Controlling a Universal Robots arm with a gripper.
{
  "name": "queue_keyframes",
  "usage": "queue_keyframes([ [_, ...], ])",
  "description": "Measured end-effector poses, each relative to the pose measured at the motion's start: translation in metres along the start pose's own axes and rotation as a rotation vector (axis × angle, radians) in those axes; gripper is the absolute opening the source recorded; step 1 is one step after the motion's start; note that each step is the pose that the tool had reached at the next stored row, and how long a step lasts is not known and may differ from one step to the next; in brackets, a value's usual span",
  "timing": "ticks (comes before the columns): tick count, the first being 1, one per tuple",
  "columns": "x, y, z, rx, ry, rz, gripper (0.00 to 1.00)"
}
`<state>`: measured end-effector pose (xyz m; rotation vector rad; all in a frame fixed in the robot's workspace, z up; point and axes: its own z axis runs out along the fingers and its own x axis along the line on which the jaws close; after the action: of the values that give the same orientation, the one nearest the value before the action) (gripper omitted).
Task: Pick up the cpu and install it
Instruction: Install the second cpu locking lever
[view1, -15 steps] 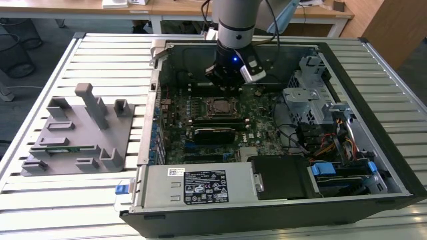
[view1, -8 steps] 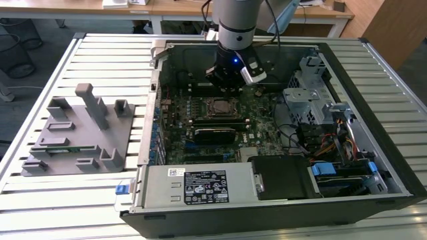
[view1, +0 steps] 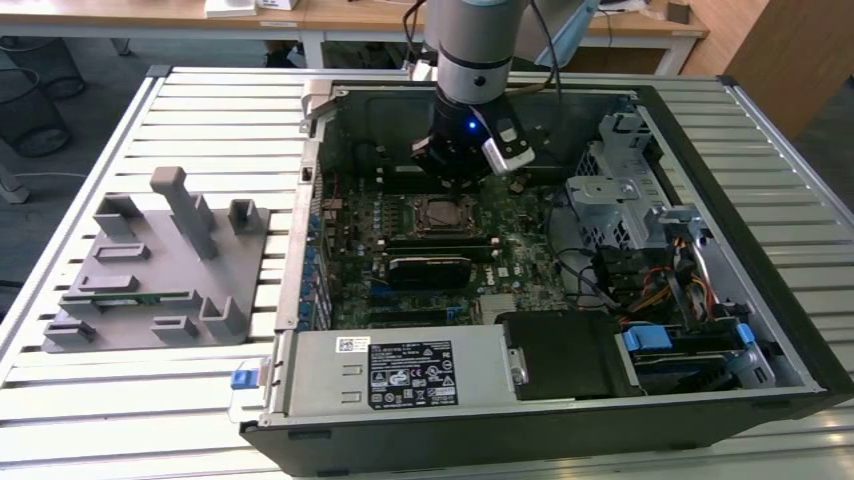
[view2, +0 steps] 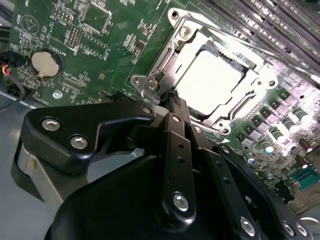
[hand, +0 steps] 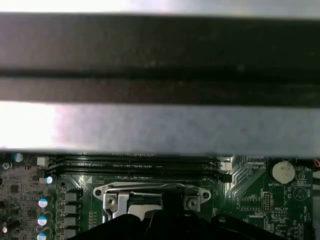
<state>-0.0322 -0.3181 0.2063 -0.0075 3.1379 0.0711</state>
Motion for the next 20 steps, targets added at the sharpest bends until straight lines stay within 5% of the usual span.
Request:
queue_keyframes([
  [10, 0.0001, -0.0070, -0.0003, 0.0002, 0.0001, 0.000, 0.11],
  [16, 0.0000, -0.0064, -0.0140, 0.0000, 0.0001, 0.000, 0.11],
  [20, 0.0000, -0.0081, -0.0156, -0.0002, 0.0000, 0.000, 0.11],
])
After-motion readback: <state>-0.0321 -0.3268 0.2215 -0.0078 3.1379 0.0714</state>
